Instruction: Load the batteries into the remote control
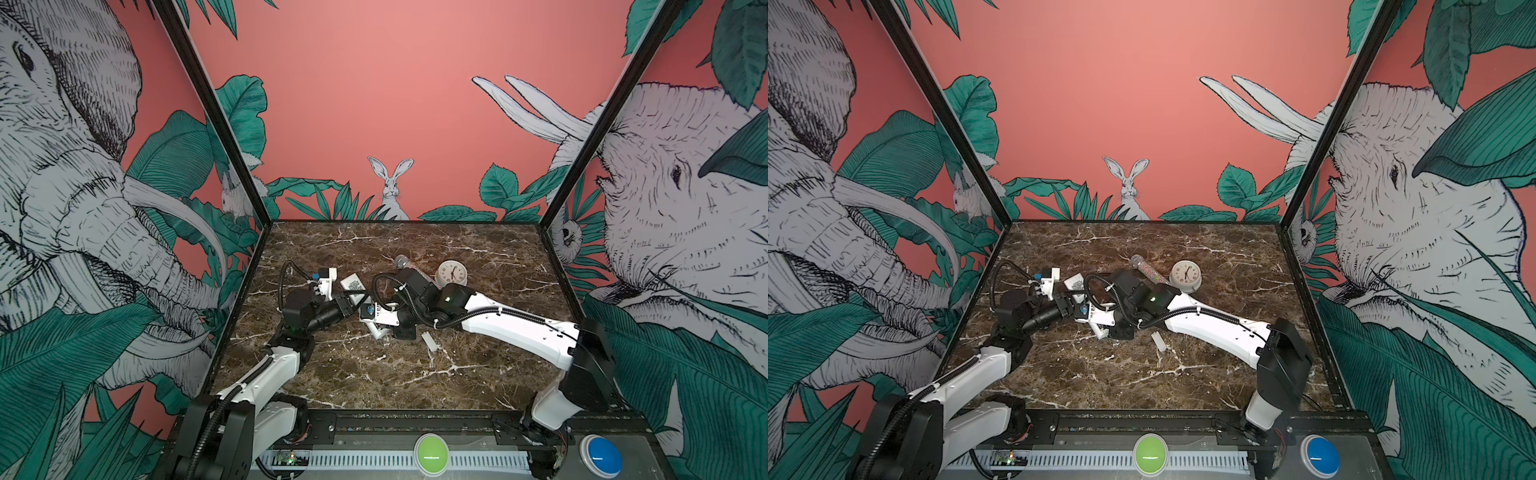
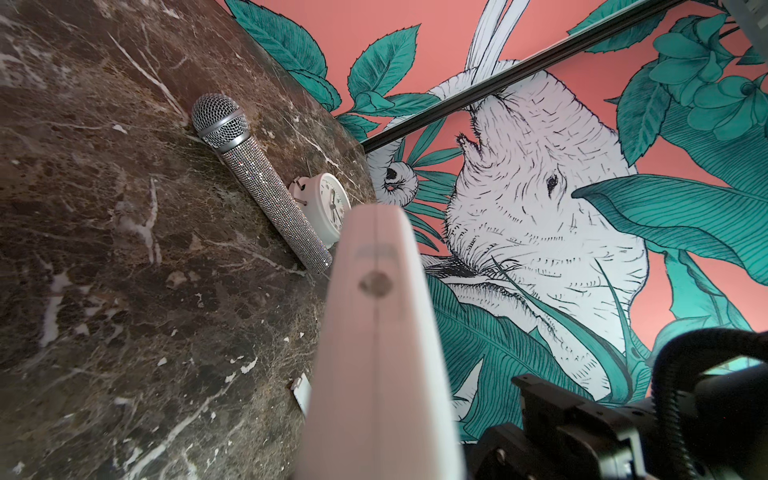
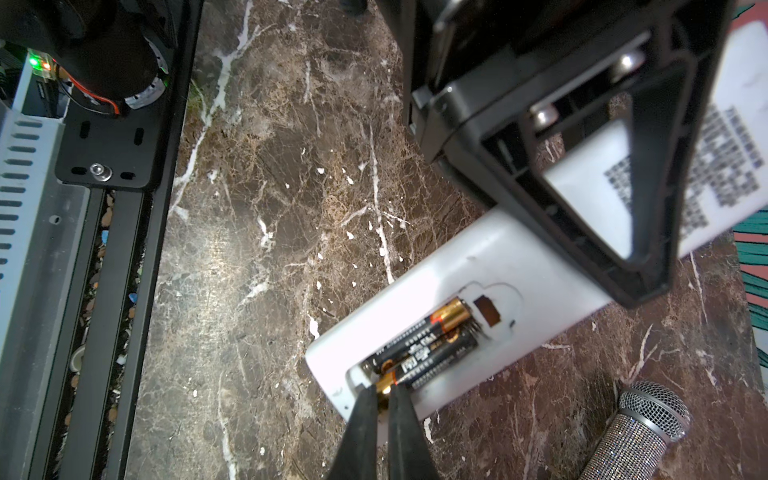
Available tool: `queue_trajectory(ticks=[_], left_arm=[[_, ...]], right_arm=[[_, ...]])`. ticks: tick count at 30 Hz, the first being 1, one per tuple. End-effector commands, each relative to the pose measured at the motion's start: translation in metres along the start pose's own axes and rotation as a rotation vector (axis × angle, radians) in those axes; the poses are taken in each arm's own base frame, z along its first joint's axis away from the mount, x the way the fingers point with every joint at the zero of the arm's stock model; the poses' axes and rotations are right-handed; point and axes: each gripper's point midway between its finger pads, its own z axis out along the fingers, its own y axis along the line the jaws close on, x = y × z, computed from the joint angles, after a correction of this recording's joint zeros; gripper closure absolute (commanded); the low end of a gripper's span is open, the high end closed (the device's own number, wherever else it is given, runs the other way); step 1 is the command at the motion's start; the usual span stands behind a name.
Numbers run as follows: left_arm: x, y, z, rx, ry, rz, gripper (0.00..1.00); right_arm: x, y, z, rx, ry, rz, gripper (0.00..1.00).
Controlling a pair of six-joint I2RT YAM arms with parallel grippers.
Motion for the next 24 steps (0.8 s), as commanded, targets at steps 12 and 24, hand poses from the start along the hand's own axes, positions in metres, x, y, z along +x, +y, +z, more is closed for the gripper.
queue_trajectory(ticks=[12,24], left_arm=[[0.012,-0.039,0.000,0.140,0.096,0.024,1.00],[0.013,-0.038,-0.001,0.141,0.098,0.024,1.00]], right_arm=[[-0.005,-0.036,0.021,0.117,-0.045,0.016,0.91],[0.000,-0.034,0.028,0.100,-0.022,0.020,0.91]])
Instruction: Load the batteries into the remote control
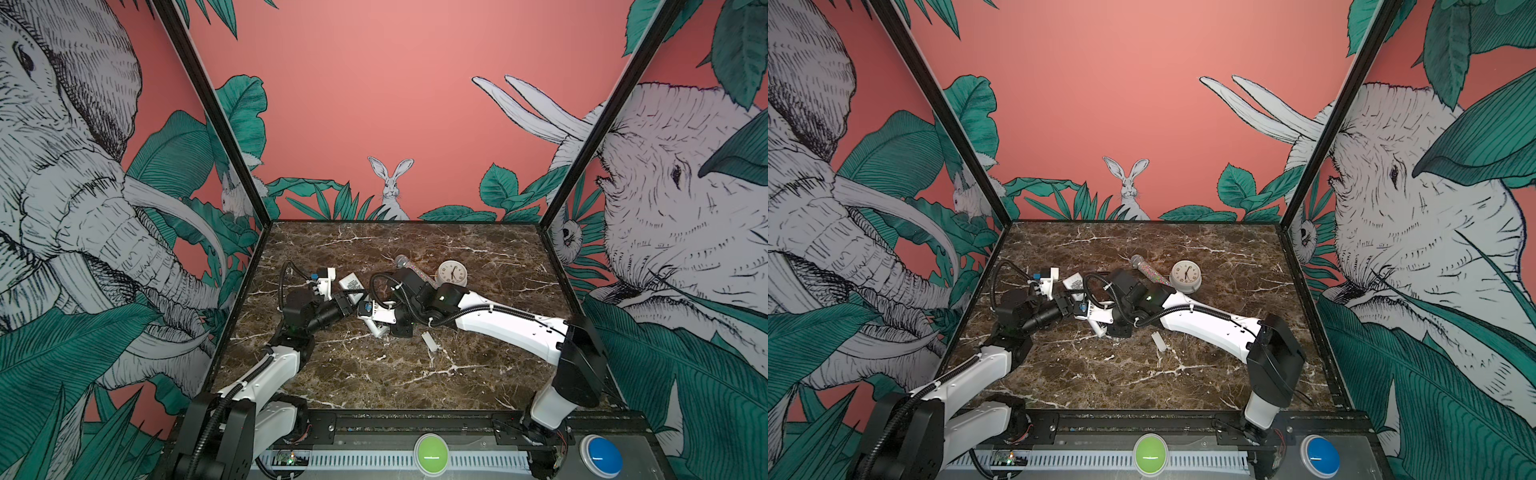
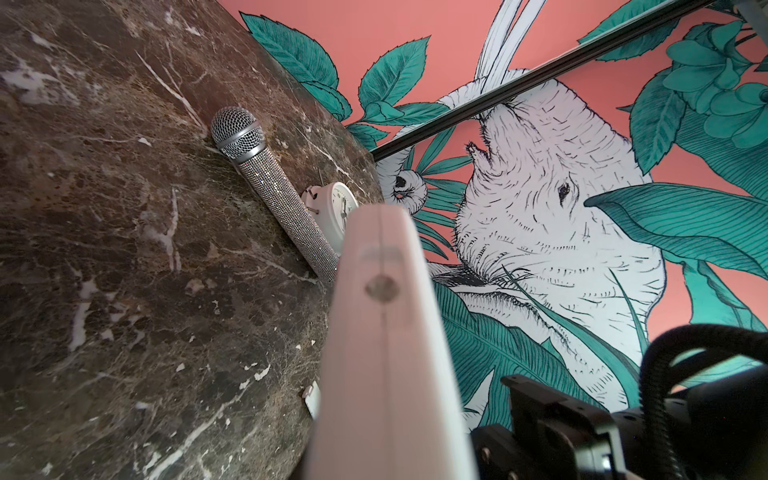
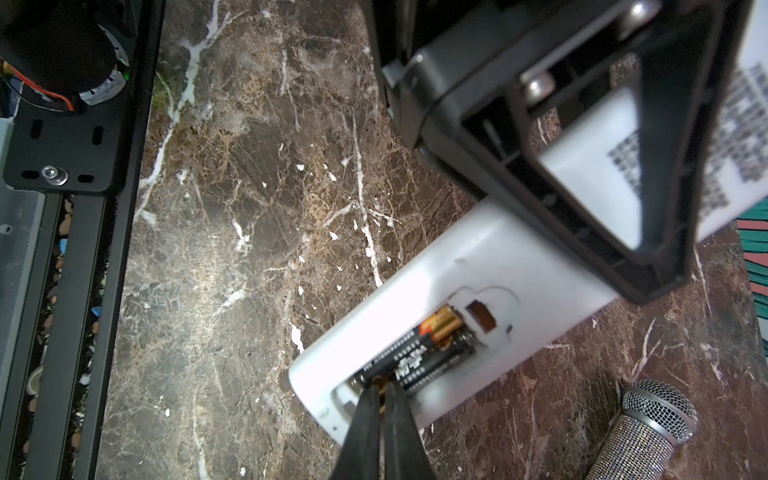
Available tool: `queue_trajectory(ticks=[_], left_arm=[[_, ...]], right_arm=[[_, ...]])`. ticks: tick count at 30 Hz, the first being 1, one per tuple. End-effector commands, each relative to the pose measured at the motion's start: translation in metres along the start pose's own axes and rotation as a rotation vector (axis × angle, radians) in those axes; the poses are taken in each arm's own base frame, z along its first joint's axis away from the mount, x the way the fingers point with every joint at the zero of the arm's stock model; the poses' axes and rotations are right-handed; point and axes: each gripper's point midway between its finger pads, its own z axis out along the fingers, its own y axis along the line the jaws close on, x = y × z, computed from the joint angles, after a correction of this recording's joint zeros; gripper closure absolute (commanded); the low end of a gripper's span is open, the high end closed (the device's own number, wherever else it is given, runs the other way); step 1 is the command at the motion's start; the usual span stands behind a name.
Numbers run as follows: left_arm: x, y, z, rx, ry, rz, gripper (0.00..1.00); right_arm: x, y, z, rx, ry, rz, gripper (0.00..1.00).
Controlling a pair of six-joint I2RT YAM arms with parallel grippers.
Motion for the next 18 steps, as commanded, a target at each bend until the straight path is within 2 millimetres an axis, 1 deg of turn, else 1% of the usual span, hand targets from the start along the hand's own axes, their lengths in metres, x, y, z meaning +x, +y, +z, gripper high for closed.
queue_trajectory(ticks=[1,4,6,8,10,11,12,13,16,17,18], left_arm=[[0.017,-0.044,-0.003,0.165,0.120,0.016,1.00],[0.017,-0.041,-0.002,0.151,0.120,0.019,1.00],[0.017,-0.036,-0.001,0.134,0.115,0.014,1.00],[0.016,-0.029,0.000,0.110,0.102,0.008,1.00],[0.015,-0.023,0.001,0.084,0.090,0.002,1.00],[0.015,-0.019,0.001,0.070,0.084,-0.004,1.00],[0.014,-0.017,0.002,0.062,0.079,-0.005,1.00],[0.013,-0.014,0.003,0.054,0.073,-0.009,1.00],[0.011,-0.006,0.006,0.027,0.061,-0.023,1.00],[0.011,-0.003,0.006,0.019,0.057,-0.029,1.00],[0.010,-0.001,0.007,0.012,0.053,-0.031,1.00]], right_arm=[[-0.008,-0.025,0.011,0.084,-0.037,-0.001,0.91],[-0.013,-0.026,0.006,0.085,-0.048,0.010,0.91],[-0.017,-0.026,-0.002,0.090,-0.059,0.026,0.87],[-0.021,-0.025,-0.015,0.096,-0.076,0.056,0.80],[-0.023,-0.022,-0.029,0.097,-0.089,0.085,0.72],[-0.023,-0.019,-0.033,0.091,-0.090,0.101,0.69],[-0.027,-0.017,-0.047,0.099,-0.115,0.109,0.65],[-0.028,-0.014,-0.055,0.101,-0.129,0.126,0.62],[-0.024,-0.007,-0.075,0.110,-0.147,0.185,0.55],[-0.021,-0.008,-0.082,0.131,-0.145,0.210,0.52],[-0.013,-0.006,-0.084,0.137,-0.126,0.237,0.50]])
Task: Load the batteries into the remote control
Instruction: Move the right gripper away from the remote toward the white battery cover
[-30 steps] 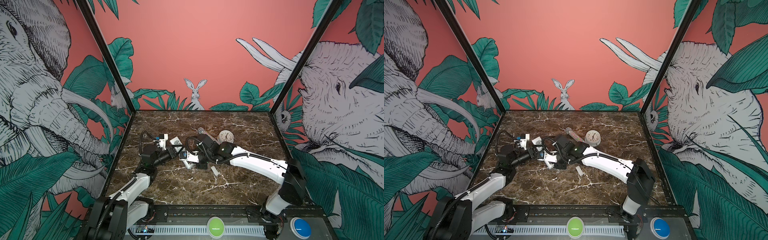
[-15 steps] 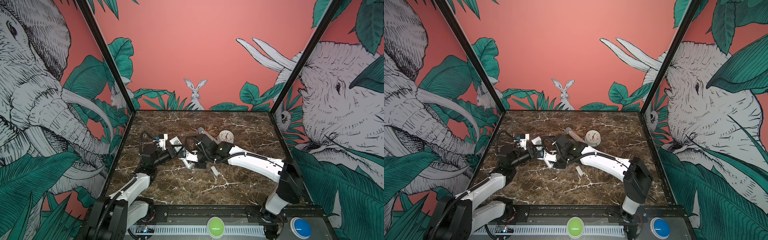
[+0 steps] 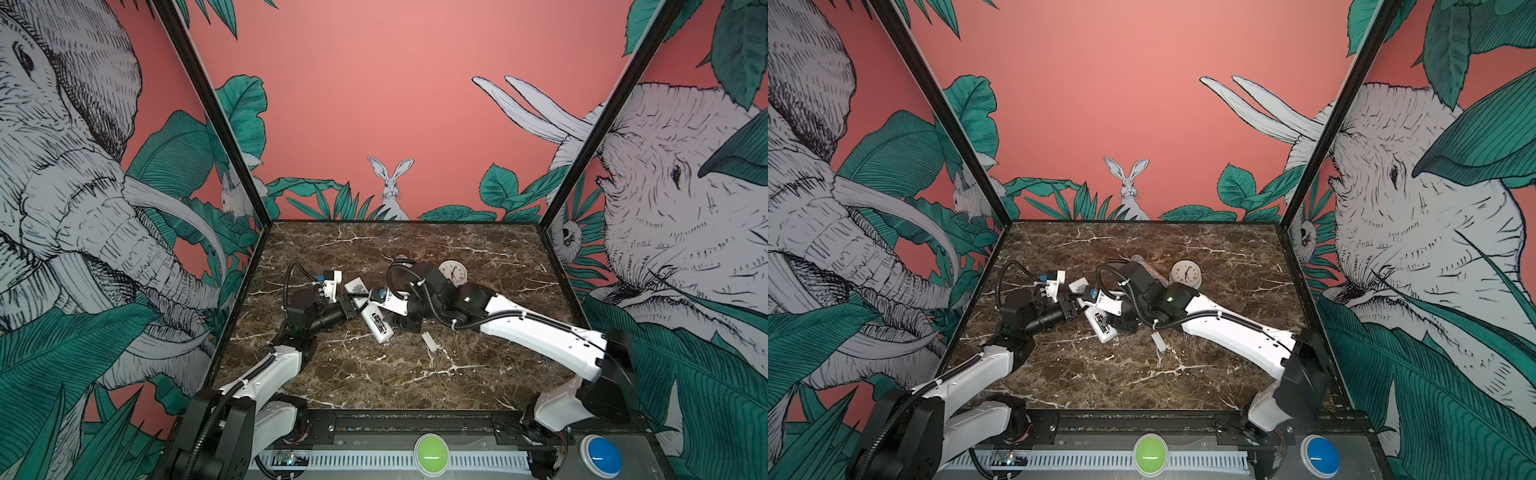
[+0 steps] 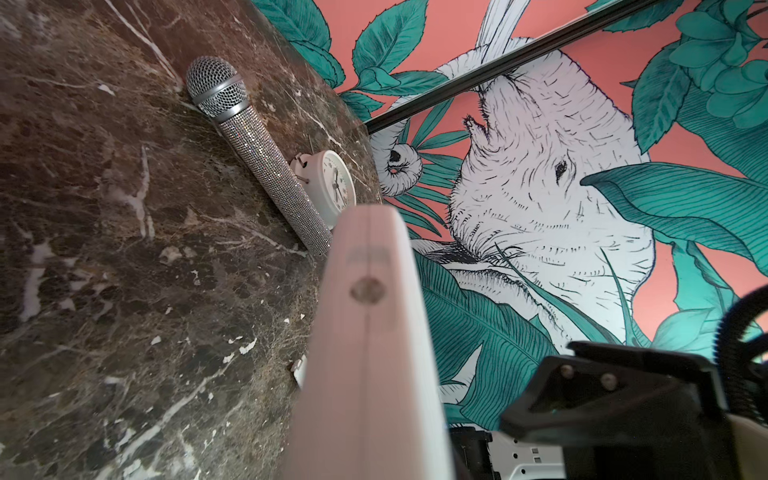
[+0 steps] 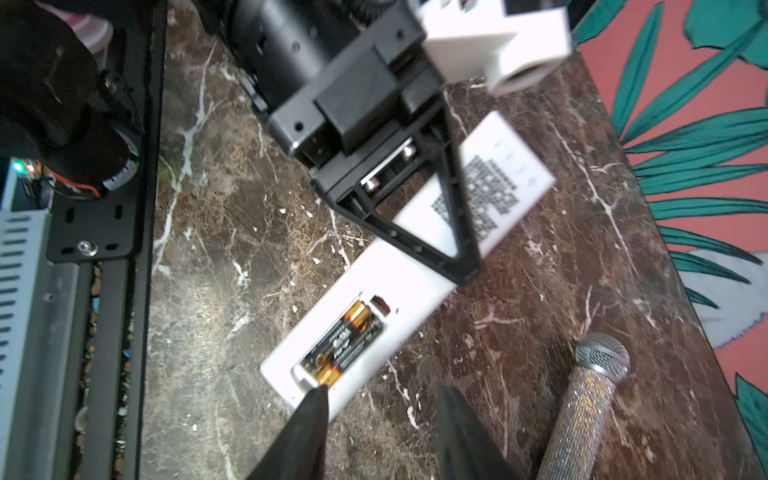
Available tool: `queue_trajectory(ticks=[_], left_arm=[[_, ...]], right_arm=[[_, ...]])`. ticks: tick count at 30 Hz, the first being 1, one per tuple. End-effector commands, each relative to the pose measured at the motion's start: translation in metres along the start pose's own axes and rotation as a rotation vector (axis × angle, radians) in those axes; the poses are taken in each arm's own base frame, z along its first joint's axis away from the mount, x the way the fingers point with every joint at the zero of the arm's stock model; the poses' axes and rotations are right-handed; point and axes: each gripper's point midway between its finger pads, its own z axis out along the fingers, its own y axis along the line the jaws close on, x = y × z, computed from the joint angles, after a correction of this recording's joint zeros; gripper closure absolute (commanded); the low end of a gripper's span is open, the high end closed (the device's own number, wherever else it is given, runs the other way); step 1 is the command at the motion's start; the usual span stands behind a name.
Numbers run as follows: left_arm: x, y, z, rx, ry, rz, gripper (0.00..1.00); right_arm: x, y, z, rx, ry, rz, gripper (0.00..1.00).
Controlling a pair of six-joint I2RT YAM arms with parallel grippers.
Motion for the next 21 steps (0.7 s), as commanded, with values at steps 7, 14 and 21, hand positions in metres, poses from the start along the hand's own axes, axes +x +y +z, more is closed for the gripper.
queue_trajectory(ticks=[7,14,21], left_arm=[[-0.003,0.017,-0.001,-0.067,-0.041,0.002,1.00],[-0.003,0.032,-0.009,-0.150,-0.074,0.038,1.00],[-0.002,0.038,-0.011,-0.167,-0.074,0.045,1.00]], right_arm=[[0.060,-0.010,-0.028,0.126,0.202,0.294,0.36],[0.122,-0.016,-0.013,0.164,0.438,0.534,0.23],[0.166,-0.014,0.022,0.116,0.583,0.632,0.15]])
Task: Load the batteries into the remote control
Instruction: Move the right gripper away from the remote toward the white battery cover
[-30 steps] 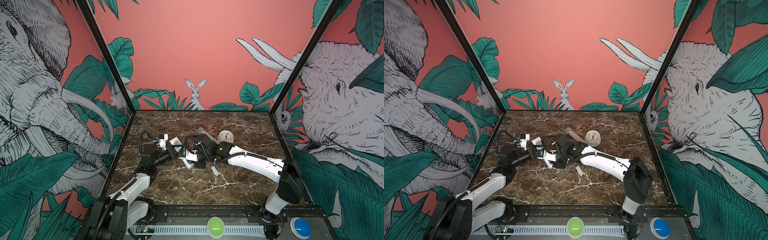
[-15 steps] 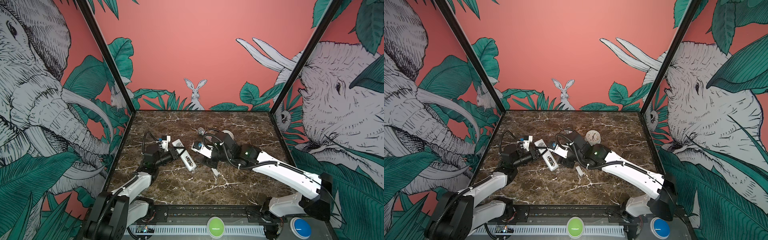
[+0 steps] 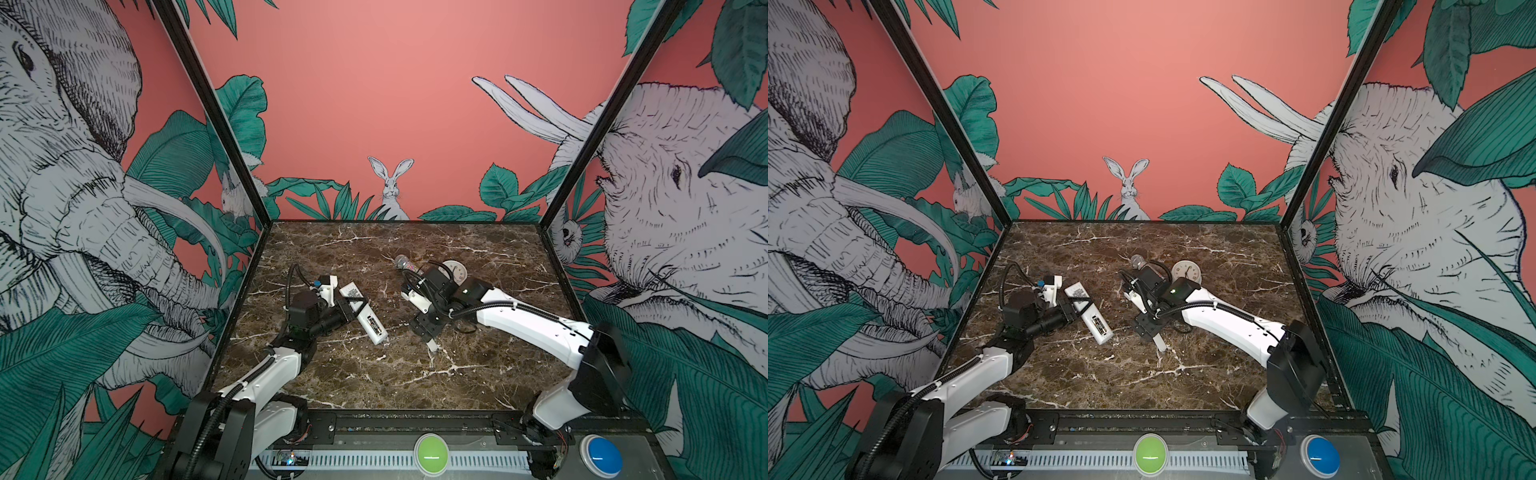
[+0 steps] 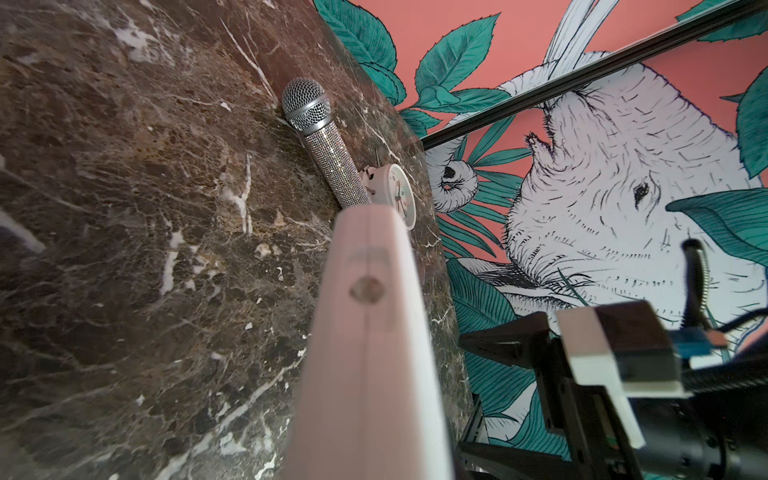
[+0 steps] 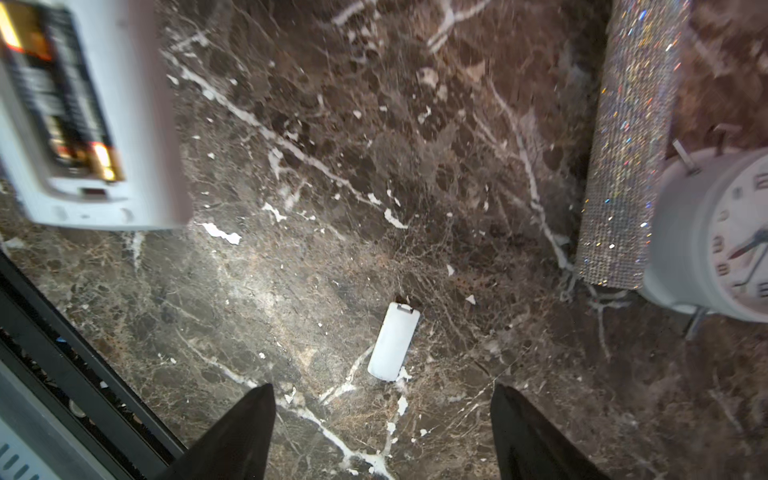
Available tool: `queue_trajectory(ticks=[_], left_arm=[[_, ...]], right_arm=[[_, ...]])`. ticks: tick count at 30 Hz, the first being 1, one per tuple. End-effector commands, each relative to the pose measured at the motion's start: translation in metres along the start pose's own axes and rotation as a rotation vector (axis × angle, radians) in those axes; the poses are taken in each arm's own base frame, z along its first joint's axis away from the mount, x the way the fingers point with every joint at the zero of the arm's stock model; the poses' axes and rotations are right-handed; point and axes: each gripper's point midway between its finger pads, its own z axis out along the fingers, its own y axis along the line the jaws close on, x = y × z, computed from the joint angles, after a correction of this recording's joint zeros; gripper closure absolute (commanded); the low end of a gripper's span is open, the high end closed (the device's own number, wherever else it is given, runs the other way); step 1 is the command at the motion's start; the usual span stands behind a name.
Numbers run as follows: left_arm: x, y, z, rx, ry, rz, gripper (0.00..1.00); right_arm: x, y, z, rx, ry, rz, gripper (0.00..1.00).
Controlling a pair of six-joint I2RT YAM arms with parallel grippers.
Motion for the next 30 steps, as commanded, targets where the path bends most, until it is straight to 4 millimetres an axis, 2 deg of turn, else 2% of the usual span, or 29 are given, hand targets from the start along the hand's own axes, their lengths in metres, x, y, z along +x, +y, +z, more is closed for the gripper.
queue_trajectory(ticks=[1,6,15,23,30], left_arm=[[0.000,0.003,-0.004,-0.005,-0.018,0.024,1.00],[0.001,0.005,-0.006,-0.008,-0.025,0.029,1.00],[0.002,0.004,-0.005,-0.007,-0.016,0.037,1.00],[0.002,0.005,-0.005,-0.008,-0.017,0.038,1.00],[0.002,0.004,-0.006,-0.004,-0.019,0.038,1.00]], right_arm=[[0.016,-0.005,0.021,-0.014,0.096,0.068,0.14],[0.027,-0.015,0.050,-0.018,0.177,0.104,0.14],[0.033,-0.023,0.083,-0.009,0.217,0.124,0.17],[0.041,-0.024,0.098,-0.017,0.245,0.144,0.23],[0.047,-0.025,0.104,-0.021,0.260,0.159,0.35]])
